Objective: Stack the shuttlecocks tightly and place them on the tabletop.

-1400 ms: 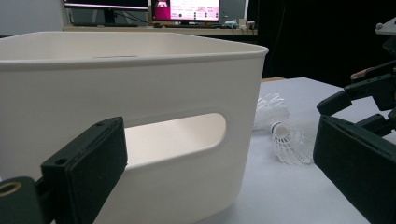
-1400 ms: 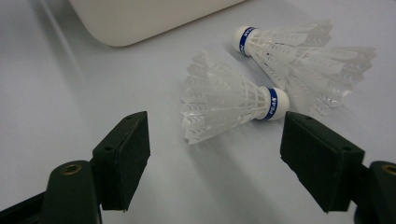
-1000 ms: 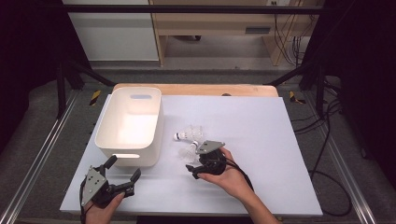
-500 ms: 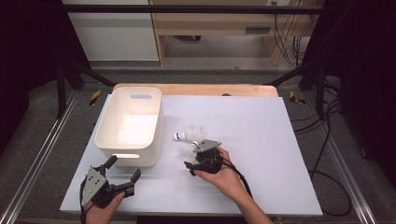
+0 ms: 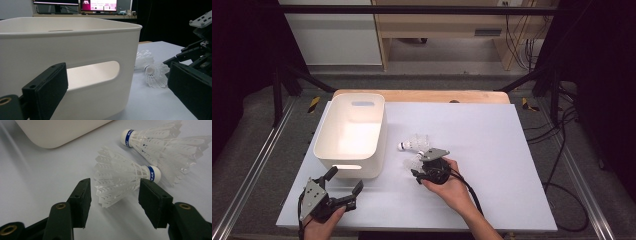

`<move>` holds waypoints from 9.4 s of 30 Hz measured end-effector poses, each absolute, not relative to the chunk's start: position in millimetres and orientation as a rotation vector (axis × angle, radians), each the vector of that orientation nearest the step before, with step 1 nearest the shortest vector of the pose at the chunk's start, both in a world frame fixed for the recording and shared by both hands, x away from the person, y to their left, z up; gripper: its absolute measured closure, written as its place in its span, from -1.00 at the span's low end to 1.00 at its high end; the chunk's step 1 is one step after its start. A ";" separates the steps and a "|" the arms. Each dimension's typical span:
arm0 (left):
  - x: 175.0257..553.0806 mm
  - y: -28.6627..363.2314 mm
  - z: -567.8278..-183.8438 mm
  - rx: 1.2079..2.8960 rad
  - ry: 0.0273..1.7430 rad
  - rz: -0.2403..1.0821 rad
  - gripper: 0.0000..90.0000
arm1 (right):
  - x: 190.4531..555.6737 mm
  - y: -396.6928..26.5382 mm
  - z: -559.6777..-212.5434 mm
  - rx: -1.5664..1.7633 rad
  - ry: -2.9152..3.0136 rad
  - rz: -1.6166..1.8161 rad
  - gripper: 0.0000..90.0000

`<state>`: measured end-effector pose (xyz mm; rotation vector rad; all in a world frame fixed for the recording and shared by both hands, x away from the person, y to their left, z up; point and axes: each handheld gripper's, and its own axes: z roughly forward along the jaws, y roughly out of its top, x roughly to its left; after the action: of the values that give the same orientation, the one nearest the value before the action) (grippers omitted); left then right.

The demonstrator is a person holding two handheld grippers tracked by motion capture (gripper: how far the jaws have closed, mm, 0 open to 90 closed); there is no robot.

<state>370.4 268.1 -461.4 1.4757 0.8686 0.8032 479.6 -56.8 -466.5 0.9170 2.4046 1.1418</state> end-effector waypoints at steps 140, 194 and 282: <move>372.0 266.2 -463.7 1.486 0.876 0.783 -0.93 | 556.3 -147.3 -461.9 0.915 2.417 1.217 1.00; 372.2 264.7 -463.3 1.492 0.869 0.779 -0.93 | 563.4 -114.5 -466.1 0.842 2.436 1.224 1.00; 372.2 264.4 -463.3 1.497 0.868 0.780 -0.93 | 565.4 -100.4 -478.0 0.797 2.454 1.163 0.67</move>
<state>372.2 264.4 -463.3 1.4966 0.8676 0.7799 565.4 -100.4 -478.0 0.7973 2.4536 1.1630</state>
